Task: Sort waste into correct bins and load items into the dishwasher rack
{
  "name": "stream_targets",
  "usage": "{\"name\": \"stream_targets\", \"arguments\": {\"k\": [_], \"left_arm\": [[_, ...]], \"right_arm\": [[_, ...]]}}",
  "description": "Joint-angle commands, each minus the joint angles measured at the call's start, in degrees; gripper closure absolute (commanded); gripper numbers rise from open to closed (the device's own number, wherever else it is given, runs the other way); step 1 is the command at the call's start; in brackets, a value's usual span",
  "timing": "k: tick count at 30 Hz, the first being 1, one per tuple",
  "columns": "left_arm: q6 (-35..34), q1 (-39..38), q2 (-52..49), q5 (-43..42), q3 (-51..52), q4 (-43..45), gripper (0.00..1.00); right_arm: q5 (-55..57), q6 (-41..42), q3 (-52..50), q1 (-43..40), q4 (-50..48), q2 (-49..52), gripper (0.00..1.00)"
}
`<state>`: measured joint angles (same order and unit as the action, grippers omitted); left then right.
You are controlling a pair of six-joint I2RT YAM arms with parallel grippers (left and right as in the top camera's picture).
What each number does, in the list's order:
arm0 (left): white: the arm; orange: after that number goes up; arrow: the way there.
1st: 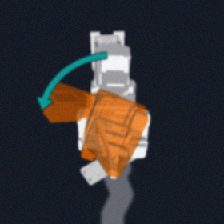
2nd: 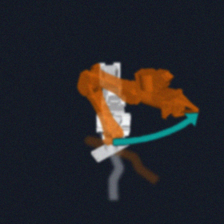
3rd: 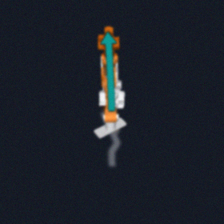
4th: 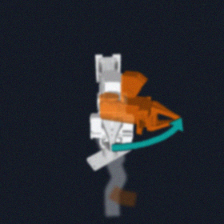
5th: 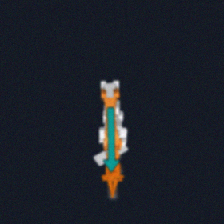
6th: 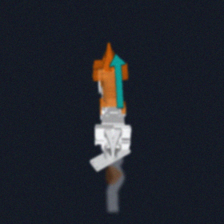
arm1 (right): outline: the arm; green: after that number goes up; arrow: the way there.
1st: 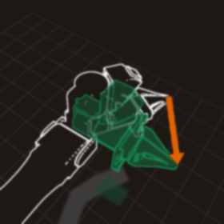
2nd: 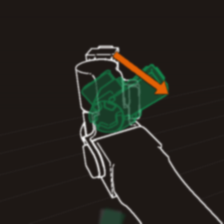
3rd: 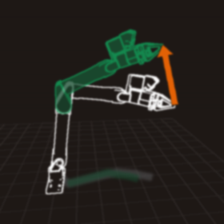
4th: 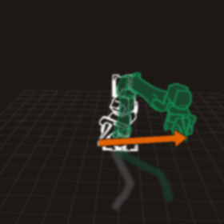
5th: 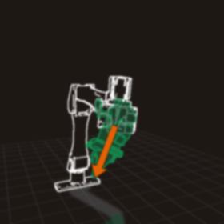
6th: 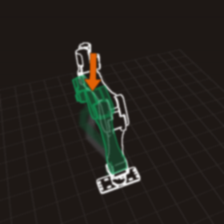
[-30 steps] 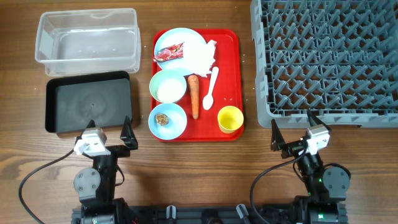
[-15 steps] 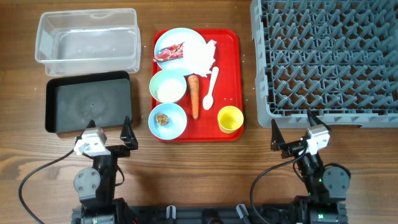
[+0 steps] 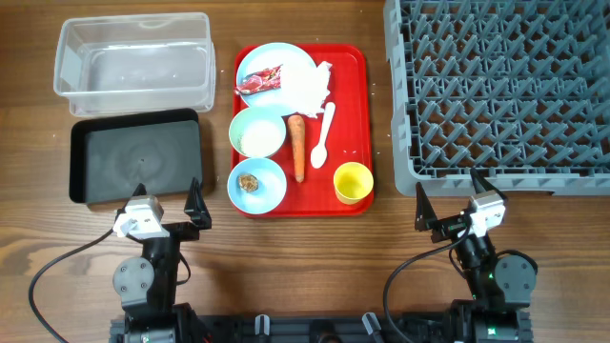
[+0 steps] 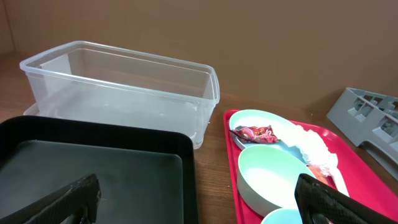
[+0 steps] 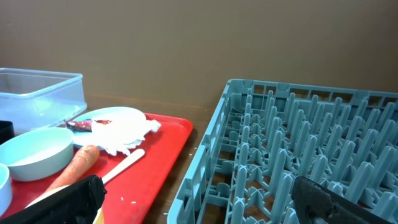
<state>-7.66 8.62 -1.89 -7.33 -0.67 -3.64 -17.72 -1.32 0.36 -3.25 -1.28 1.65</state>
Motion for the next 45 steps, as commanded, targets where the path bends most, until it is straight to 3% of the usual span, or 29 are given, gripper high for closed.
{"name": "stream_targets", "arguments": {"k": [1,45], "left_arm": [[-0.5,-0.3,-0.1,-0.7,0.3,-0.1,0.00],[-0.5,-0.3,-0.1,-0.7,0.3,0.0,0.00]], "right_arm": [[0.4,-0.1,-0.1,0.2,-0.2,-0.3,0.00],[1.0,-1.4,-0.1,0.2,-0.3,-0.3,0.00]]}}
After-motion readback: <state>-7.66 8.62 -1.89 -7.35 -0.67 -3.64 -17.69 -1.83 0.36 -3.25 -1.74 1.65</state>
